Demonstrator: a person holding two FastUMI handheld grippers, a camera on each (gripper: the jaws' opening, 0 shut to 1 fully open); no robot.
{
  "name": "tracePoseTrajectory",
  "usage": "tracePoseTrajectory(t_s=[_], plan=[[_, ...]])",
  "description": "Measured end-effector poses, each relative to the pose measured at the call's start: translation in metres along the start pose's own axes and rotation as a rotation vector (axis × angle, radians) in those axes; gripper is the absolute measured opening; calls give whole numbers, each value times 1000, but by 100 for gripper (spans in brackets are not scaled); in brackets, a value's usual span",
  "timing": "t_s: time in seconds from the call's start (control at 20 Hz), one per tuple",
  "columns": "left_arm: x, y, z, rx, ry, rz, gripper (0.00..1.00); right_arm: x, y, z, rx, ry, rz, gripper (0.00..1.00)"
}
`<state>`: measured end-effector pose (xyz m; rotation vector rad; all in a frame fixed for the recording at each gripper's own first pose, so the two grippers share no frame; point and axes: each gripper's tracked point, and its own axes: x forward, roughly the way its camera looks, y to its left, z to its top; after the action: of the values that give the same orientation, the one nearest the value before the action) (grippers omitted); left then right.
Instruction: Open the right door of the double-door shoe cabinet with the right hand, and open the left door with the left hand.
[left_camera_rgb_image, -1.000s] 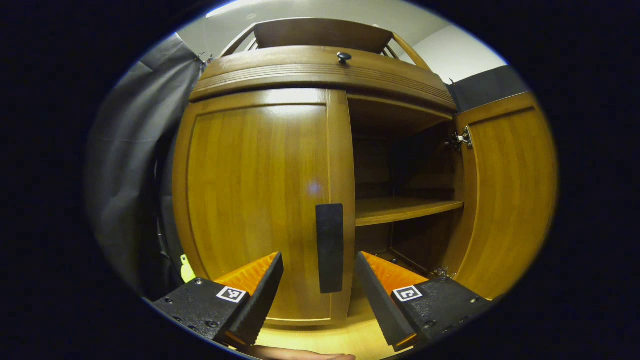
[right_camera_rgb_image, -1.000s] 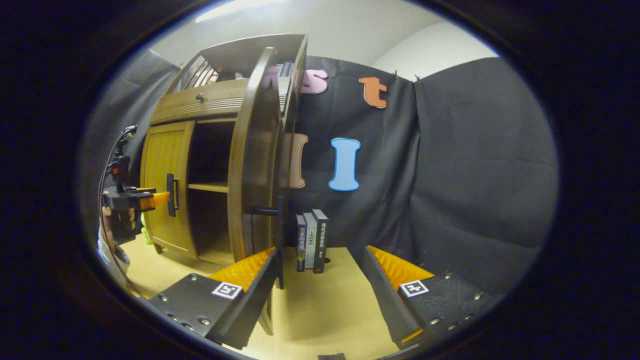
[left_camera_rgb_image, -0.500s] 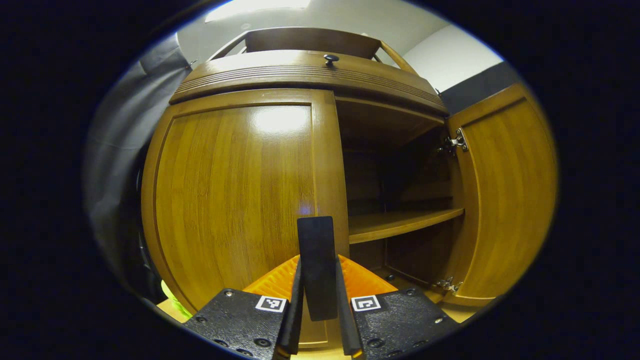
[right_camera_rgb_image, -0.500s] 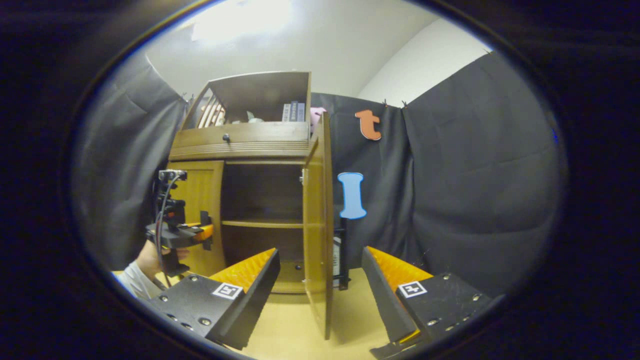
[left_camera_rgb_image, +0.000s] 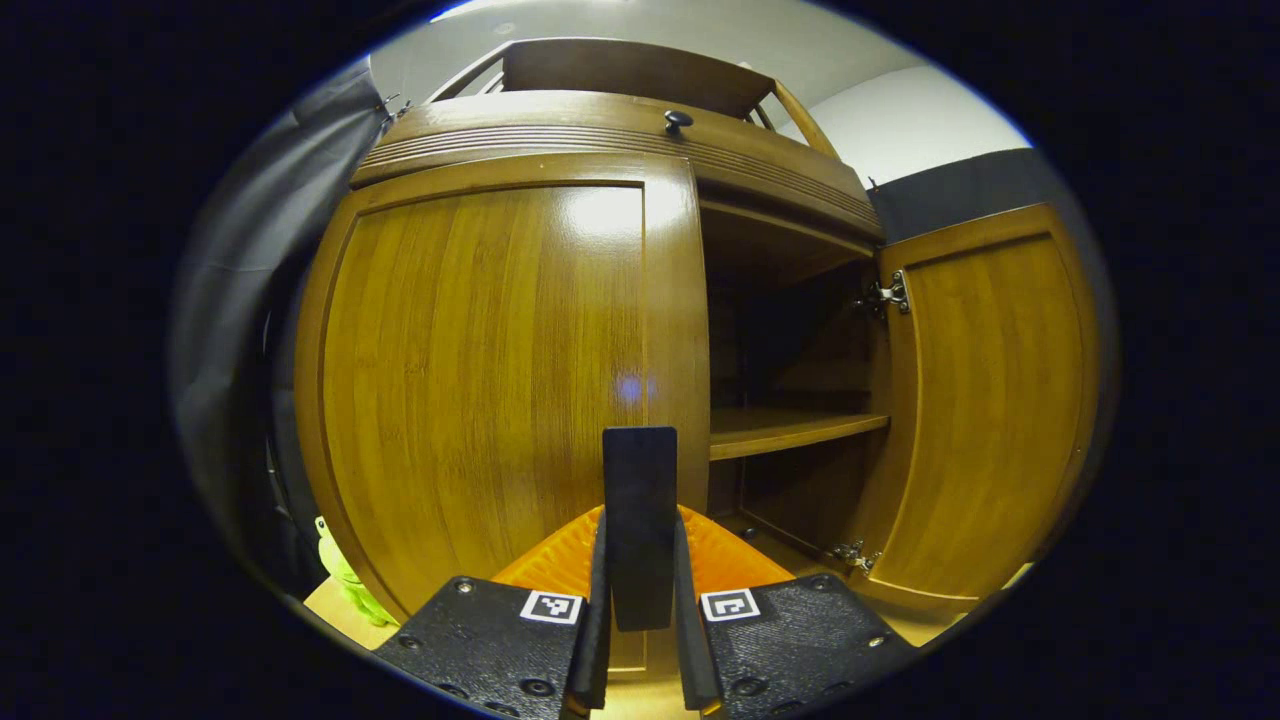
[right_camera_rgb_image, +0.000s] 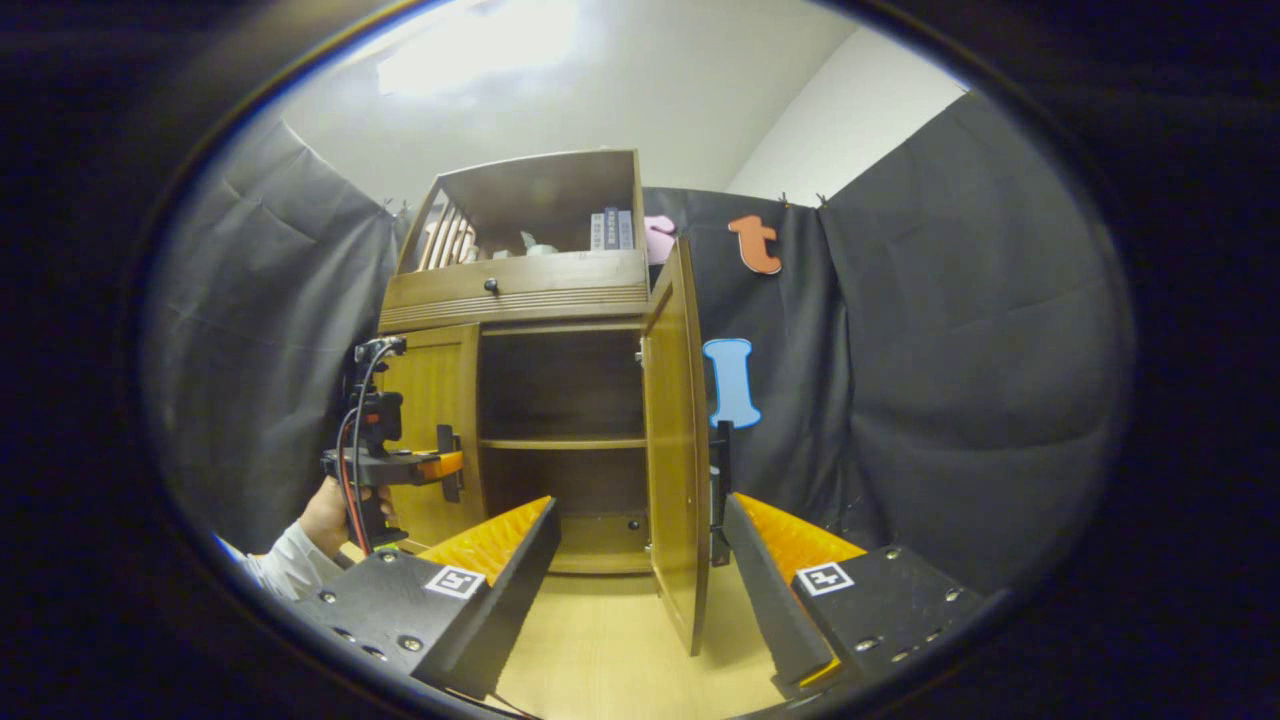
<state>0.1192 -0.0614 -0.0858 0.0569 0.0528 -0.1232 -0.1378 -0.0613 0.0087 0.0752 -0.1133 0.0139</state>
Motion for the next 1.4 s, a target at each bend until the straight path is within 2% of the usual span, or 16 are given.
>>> tracePoseTrajectory(t_s=[0.25, 0.55, 0.75, 0.9, 1.4], plan=[[-38, 0, -2, -61, 23, -63, 30, -16, -2, 9, 1, -3, -1, 98], [-73, 8, 1, -75, 60, -86, 30, -33, 21, 17, -31, -13, 47, 99], [-93, 14, 2, -54, 73, -74, 30, -36, 29, 21, -48, -14, 58, 98], [-109, 19, 3, -29, 82, -65, 30, -40, 38, 25, -14, -32, 80, 98], [-156, 48, 9, -36, 94, -9, 29, -43, 62, 33, -27, -70, 137, 97]])
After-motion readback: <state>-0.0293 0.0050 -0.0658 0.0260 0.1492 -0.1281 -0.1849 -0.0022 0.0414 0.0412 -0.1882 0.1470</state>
